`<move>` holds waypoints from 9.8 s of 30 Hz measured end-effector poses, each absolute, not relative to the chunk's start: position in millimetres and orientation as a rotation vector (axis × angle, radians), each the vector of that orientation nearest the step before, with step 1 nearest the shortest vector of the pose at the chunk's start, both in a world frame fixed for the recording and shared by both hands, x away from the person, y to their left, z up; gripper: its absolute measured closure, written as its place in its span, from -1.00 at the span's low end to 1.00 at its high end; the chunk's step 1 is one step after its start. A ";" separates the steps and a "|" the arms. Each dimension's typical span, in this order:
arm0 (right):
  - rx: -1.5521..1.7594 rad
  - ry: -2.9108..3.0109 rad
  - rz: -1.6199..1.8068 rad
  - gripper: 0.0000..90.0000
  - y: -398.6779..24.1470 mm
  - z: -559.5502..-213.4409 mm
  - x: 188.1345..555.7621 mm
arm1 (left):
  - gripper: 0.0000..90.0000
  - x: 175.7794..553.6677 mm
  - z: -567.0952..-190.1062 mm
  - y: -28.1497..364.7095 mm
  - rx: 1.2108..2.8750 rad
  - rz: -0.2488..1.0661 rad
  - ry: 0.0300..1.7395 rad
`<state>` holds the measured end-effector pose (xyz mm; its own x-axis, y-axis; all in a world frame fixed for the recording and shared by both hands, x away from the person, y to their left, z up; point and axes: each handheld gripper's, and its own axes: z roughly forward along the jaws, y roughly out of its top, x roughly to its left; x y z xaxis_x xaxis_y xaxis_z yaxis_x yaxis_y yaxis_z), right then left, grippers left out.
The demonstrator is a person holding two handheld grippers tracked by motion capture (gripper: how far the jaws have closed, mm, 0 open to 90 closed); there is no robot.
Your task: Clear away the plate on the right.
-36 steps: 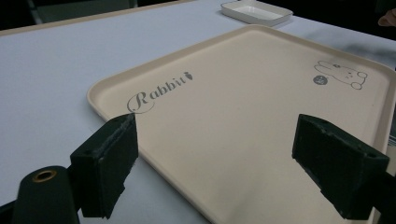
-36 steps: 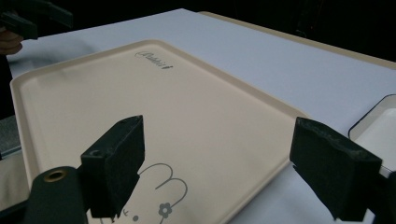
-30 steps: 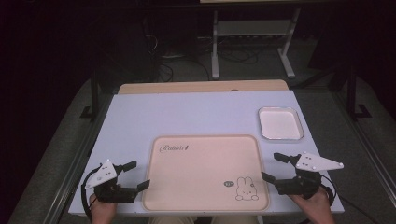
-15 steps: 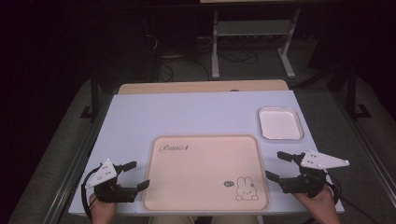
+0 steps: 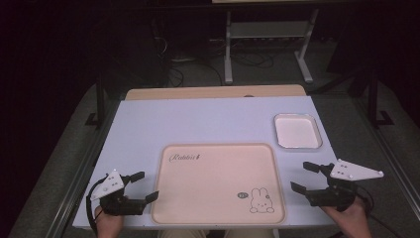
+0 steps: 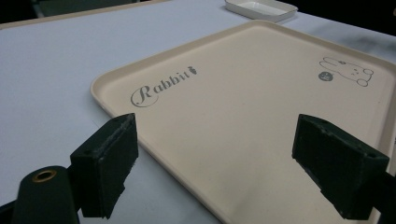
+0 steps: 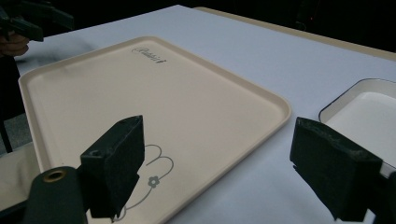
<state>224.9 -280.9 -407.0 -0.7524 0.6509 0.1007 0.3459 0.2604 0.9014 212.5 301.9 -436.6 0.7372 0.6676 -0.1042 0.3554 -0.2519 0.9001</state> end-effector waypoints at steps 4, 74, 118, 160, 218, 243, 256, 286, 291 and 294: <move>0.925 2.243 1.495 -0.62 -286.4 -406.1 224.5 | -0.69 212.5 -436.6 301.8 1.862 0.364 0.790; 1.258 2.236 1.350 -0.61 -391.5 -392.9 307.5 | -0.69 216.0 -438.7 305.0 1.847 0.358 0.818; 1.977 2.265 1.231 0.05 -417.4 -429.8 431.5 | -0.69 215.0 -439.9 311.8 1.834 0.369 0.853; 2.284 2.126 0.949 0.96 -383.7 -448.9 462.9 | -0.69 213.8 -438.9 313.6 1.827 0.386 0.858; 2.310 1.830 1.498 0.96 -409.0 -409.7 314.9 | -0.69 208.2 -435.3 317.6 1.780 0.375 0.848; 2.173 1.888 1.651 0.96 -356.5 -361.0 269.3 | -0.69 208.0 -435.2 318.5 1.772 0.376 0.844; 2.077 1.954 1.802 0.96 -309.4 -340.7 261.5 | -0.69 207.9 -434.8 318.8 1.758 0.369 0.842; 1.996 2.106 1.823 0.96 -211.4 -350.5 270.8 | -0.69 207.2 -434.2 320.0 1.750 0.374 0.843; 2.020 2.098 1.808 0.96 -199.9 -361.0 274.6 | -0.69 207.3 -434.4 320.6 1.747 0.375 0.844; 2.024 2.099 1.835 0.96 -192.5 -367.6 275.7 | -0.69 207.2 -434.5 321.0 1.747 0.375 0.848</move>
<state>275.7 -192.5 -367.6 -0.2800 0.5404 0.7935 0.8585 -0.2289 0.4588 207.2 321.0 -434.5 0.6935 0.7024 -0.1603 0.3544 -0.1389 0.9247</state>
